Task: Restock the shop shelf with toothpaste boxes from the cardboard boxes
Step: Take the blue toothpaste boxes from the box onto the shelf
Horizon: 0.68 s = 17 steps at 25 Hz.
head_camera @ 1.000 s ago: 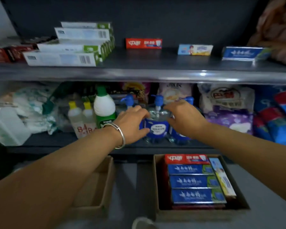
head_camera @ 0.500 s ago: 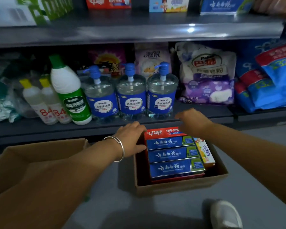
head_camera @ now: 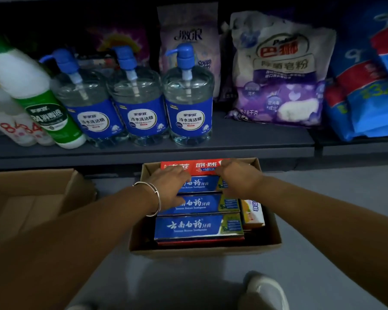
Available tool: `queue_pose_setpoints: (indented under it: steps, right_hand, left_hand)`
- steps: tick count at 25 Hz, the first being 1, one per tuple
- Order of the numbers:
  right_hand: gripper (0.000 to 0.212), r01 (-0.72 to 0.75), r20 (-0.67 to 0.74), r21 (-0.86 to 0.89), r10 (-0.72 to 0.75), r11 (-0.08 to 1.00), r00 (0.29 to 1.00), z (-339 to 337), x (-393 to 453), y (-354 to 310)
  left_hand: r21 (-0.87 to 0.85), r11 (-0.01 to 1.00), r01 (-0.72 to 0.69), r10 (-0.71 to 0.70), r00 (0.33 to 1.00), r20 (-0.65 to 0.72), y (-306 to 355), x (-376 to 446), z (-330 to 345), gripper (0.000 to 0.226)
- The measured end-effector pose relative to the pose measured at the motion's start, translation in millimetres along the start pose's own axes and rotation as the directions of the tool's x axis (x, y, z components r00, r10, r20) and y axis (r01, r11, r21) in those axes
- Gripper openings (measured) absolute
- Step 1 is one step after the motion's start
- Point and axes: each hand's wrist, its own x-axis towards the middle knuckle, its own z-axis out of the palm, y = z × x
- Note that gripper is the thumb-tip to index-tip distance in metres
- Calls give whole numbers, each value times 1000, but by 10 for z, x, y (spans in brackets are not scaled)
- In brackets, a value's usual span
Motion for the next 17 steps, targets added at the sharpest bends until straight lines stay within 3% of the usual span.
queue_pose_setpoints:
  steps: [5, 10, 17]
  right_hand:
    - [43, 106, 8, -108, -105, 988, 994, 18, 115, 36]
    - [56, 86, 34, -128, -82, 988, 996, -5, 191, 2]
    - [56, 79, 52, -84, -75, 993, 996, -82, 164, -86]
  left_hand:
    - [36, 998, 51, -52, 998, 36, 67, 13, -3, 49]
    - [8, 997, 72, -72, 997, 32, 47, 62, 88, 45]
    - [-45, 999, 22, -20, 999, 30, 21, -74, 183, 40]
